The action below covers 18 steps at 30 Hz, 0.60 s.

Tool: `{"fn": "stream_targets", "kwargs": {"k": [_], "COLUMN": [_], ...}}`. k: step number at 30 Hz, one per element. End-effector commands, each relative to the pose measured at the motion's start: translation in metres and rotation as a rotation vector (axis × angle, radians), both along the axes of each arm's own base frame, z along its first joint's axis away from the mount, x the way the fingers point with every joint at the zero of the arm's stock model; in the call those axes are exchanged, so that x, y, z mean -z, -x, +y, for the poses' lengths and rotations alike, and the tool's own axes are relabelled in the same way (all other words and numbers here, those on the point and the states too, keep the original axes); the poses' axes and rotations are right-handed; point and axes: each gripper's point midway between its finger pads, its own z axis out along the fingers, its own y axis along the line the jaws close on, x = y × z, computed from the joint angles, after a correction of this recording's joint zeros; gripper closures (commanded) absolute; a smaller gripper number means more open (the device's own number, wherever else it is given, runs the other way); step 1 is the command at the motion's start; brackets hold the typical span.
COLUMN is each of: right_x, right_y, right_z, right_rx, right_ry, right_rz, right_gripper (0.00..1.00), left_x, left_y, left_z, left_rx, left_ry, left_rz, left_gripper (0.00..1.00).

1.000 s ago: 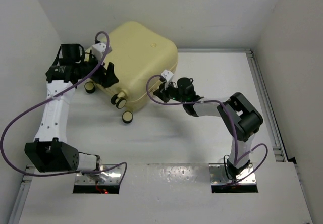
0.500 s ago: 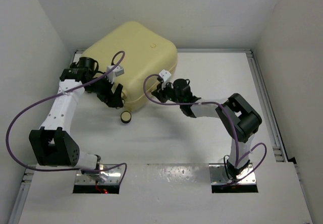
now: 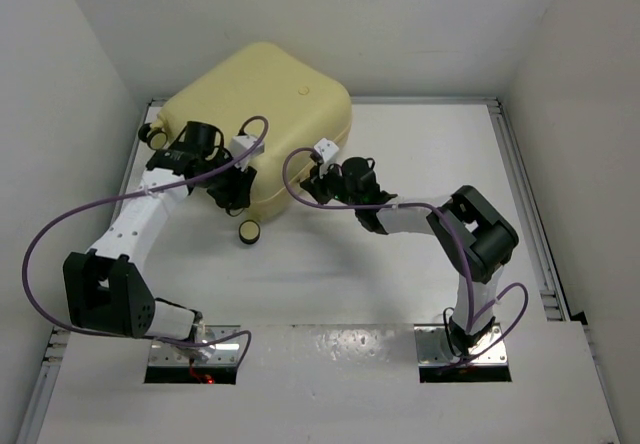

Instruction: Pack the luggage

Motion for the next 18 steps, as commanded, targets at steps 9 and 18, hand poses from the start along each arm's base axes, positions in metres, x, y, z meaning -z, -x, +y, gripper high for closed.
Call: {"fn": "stream_targets", "kwargs": {"k": [9, 18], "right_x": [-0.019, -0.010], "right_y": [-0.061, -0.152], "right_z": [-0.082, -0.172], "right_rx": [0.280, 0.542], "right_ry": [0.036, 0.061], "right_rz": [-0.083, -0.077], "right_gripper": [1.00, 1.00], "left_x": [0.005, 0.019], "left_y": [-0.008, 0.006], "left_z": [0.074, 0.142], "left_rx": [0.012, 0.042], "left_ry": [-0.162, -0.249], "left_rz": [-0.086, -0.096], "left_gripper": [1.00, 1.00]}}
